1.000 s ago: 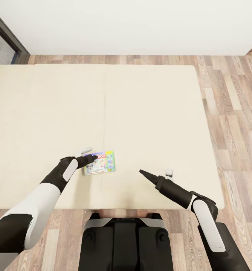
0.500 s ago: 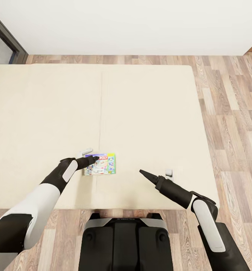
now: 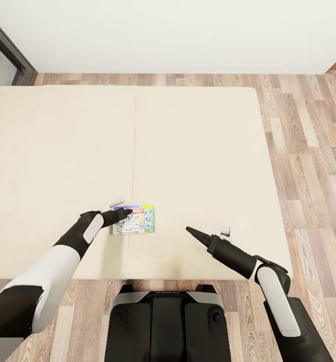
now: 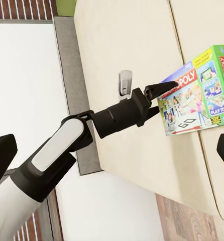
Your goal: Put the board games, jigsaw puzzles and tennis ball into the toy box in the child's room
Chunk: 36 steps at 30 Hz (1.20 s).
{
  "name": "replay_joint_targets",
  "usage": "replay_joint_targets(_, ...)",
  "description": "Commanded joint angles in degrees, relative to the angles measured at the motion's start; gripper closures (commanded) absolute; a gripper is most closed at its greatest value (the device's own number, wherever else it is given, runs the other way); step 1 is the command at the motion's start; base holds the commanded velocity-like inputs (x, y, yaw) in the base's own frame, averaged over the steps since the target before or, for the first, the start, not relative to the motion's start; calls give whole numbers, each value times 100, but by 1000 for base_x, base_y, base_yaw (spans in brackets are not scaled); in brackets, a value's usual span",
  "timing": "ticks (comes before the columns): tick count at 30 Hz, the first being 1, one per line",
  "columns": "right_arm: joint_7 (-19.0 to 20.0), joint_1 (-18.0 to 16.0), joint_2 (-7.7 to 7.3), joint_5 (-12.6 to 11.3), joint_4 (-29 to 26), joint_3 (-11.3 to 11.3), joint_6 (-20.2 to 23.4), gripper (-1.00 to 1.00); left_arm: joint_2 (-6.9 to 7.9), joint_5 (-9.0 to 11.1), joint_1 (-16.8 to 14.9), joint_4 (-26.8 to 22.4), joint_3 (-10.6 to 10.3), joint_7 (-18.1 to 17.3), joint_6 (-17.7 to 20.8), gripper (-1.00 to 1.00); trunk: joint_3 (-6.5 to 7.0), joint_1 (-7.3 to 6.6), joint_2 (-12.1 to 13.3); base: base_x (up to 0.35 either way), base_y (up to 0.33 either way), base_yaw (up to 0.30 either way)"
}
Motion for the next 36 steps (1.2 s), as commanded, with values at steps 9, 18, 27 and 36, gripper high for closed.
replay_joint_targets(9,4,-2,-5,-11,2,-8,35,-100,7,-1,4,3,-36,-2,16,-100,-6,5,-6,0,0,0)
replay_joint_targets(18,0,-3,-10,-17,-6,-10,36,-100,12,-1,4,3,-34,-2,16,-100,17,5,-6,0,0,0)
replay_joint_targets(27,-2,-2,-10,-19,-6,-11,36,-100,12,-1,4,5,-33,-2,16,-100,36,5,-6,0,0,0)
replay_joint_targets(36,-2,-2,-10,-19,-6,-11,36,-100,12,-1,4,3,-31,-2,16,-100,37,5,-6,0,0,0)
